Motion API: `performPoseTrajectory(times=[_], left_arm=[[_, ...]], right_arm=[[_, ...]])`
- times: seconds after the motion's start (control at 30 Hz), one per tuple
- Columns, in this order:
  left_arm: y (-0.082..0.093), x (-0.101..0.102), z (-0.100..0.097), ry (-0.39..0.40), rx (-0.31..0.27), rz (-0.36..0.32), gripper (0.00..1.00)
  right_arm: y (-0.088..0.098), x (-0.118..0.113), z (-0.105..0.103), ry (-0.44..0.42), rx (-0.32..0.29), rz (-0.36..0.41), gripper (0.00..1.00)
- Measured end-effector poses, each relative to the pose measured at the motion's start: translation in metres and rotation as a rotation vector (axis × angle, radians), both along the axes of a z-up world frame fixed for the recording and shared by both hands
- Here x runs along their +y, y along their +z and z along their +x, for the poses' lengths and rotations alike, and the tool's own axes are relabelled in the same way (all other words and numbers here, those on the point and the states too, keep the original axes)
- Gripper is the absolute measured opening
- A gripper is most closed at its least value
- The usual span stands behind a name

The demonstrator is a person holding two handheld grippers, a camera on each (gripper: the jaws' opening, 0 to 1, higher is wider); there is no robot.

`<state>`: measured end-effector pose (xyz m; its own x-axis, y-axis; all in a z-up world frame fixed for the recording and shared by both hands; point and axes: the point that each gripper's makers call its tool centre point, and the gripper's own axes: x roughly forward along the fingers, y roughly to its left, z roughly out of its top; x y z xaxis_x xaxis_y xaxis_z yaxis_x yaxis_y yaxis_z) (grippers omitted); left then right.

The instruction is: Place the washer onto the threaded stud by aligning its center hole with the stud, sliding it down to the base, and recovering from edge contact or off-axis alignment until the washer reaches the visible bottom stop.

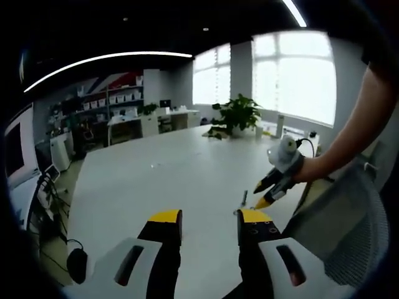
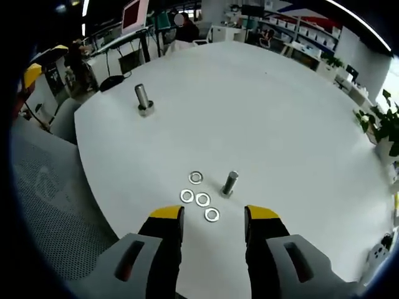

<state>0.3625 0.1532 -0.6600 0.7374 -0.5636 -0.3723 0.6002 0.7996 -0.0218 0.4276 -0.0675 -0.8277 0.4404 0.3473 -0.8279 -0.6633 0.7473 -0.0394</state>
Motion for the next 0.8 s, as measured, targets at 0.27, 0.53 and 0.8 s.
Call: performPoseTrajectory(times=[0.27, 0.53, 0.8], left_arm=[[-0.002, 0.001, 0.001, 0.008, 0.017, -0.012, 0.33], [-0.007, 0.001, 0.000, 0.008, 0.039, 0.001, 0.33], [-0.010, 0.001, 0.000, 0.006, 0.046, 0.010, 0.32]], right_arm=[[-0.012, 0.003, -0.005, 0.047, 0.043, -0.016, 0.36], [-0.026, 0.001, -0.006, 0.133, 0.079, -0.065, 0.29], [-0.038, -0.001, -0.005, 0.178, 0.131, -0.116, 0.27]])
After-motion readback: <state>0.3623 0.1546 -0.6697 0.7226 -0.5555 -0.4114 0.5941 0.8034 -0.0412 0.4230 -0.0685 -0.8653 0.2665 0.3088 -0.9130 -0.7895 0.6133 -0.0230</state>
